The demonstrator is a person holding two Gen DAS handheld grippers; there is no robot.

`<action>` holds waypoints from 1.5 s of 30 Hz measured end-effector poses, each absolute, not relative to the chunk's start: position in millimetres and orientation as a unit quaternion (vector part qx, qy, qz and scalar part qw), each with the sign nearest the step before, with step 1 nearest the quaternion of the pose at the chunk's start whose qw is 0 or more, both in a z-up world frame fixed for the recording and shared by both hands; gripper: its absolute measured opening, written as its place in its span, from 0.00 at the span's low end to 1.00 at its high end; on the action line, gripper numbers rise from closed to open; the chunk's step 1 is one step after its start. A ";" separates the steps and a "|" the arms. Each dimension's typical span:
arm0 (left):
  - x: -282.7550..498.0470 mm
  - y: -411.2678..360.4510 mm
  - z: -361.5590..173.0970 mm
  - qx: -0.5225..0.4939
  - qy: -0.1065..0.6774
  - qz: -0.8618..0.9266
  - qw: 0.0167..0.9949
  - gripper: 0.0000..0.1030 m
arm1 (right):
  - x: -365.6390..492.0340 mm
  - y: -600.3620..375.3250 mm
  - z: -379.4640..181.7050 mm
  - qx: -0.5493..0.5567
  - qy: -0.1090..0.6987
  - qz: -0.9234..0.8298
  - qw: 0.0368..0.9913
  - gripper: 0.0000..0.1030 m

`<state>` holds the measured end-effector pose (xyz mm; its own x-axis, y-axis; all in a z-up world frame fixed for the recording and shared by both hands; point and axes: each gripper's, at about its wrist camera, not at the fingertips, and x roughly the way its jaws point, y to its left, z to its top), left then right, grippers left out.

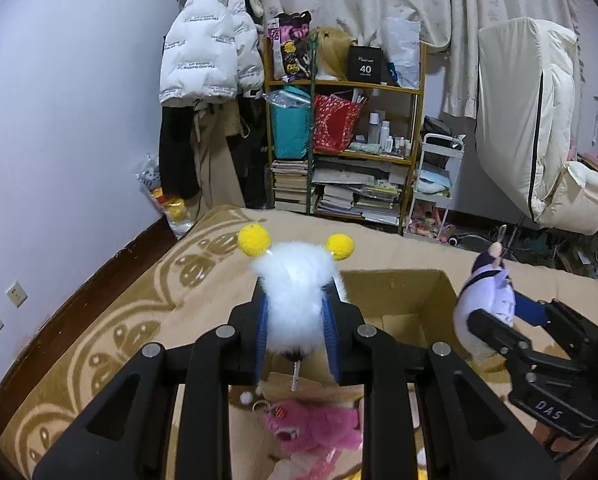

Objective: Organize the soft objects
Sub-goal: 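Carry pom-pom and doll into the box and open both tools, then lower the left tool to the pink bagged bottle while the right tool reaches the yellow plush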

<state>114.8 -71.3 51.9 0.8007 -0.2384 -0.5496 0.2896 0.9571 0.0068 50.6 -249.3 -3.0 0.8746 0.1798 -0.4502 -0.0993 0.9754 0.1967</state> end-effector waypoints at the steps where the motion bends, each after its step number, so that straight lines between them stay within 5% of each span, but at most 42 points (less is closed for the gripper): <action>1: 118.3 -72.7 52.6 0.040 0.281 -0.141 0.948 0.22 | 56.0 -249.3 -4.0 0.082 0.241 0.074 0.964 0.56; 9: 138.3 -87.3 48.6 0.022 0.285 -0.160 0.945 0.23 | 74.5 -250.3 -15.8 0.076 0.252 0.075 0.962 0.57; 20: 168.1 -98.0 -20.9 0.051 0.384 -0.148 0.910 0.25 | 92.6 -250.5 -51.8 0.076 0.307 0.093 0.944 0.59; 25: 165.8 -96.2 -28.6 0.064 0.392 -0.137 0.907 0.45 | 91.0 -250.3 -55.0 0.077 0.315 0.096 0.941 0.61; 29: 160.7 -89.3 -27.2 0.070 0.396 -0.118 0.908 0.52 | 84.3 -249.6 -48.2 0.078 0.303 0.096 0.945 0.81; 31: 157.7 -85.0 -25.0 0.070 0.395 -0.111 0.909 0.56 | 79.5 -247.5 -44.1 0.076 0.300 0.095 0.946 0.83; 38: 137.1 -68.9 -4.8 0.076 0.380 -0.097 0.917 0.93 | 55.0 -235.7 -27.9 0.063 0.293 0.089 0.950 1.00; 45: 111.5 -55.3 8.8 0.079 0.385 -0.101 0.914 0.95 | 29.5 -222.4 -19.1 0.058 0.305 0.094 0.946 1.00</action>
